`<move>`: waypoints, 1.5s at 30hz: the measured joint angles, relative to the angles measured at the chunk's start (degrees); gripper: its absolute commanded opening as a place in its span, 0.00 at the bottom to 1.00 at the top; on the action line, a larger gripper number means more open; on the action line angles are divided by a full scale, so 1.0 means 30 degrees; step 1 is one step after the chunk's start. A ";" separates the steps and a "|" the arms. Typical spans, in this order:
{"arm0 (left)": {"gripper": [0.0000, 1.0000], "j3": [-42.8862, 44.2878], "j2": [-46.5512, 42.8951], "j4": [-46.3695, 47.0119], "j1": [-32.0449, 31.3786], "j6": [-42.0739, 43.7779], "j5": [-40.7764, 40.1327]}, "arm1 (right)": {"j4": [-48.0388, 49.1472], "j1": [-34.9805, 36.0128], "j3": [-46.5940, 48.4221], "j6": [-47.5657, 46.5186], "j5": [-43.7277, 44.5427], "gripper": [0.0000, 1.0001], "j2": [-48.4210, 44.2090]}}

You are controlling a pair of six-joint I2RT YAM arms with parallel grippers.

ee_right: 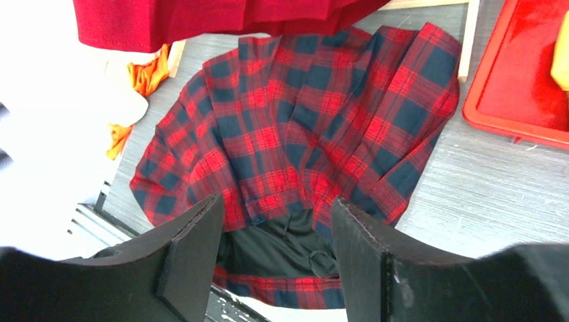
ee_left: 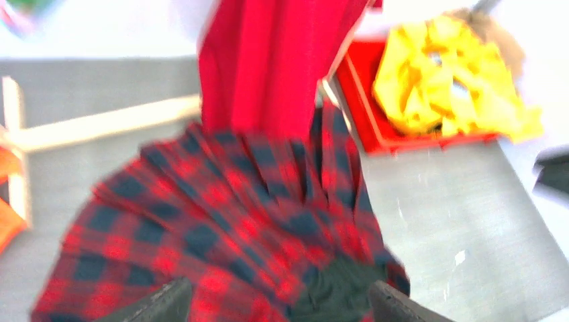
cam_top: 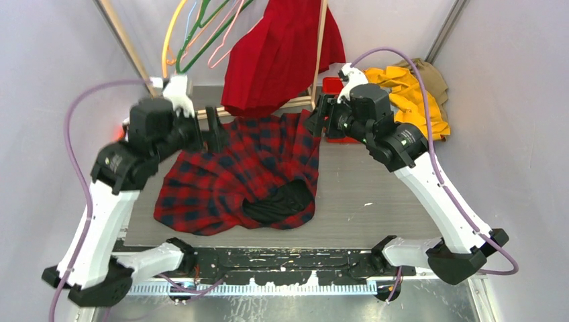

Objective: Place the skirt on the hanger
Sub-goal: Flatten out the skirt at the center of the board, then pick up the hanger from the clothesline.

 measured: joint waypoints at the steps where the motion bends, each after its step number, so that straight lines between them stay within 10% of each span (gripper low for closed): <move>1: 0.99 0.1821 0.1020 -0.0197 0.0240 0.0437 -0.0357 | -0.0022 0.0000 -0.0022 0.0022 -0.0233 0.62 0.0087; 11: 0.95 1.7056 1.0025 -0.0750 0.4269 0.4036 -0.2929 | 0.0313 0.0007 -0.2659 0.0255 -0.1370 0.59 -0.0831; 28: 0.88 1.6203 1.3413 0.4262 1.0105 0.4444 -0.0262 | 0.0889 0.0000 -0.4583 0.0342 -0.2076 0.59 -0.2149; 45: 0.74 1.6101 1.4440 0.6273 1.0550 0.3351 0.3053 | 0.1166 0.0007 -0.5217 0.0306 -0.2113 0.59 -0.1756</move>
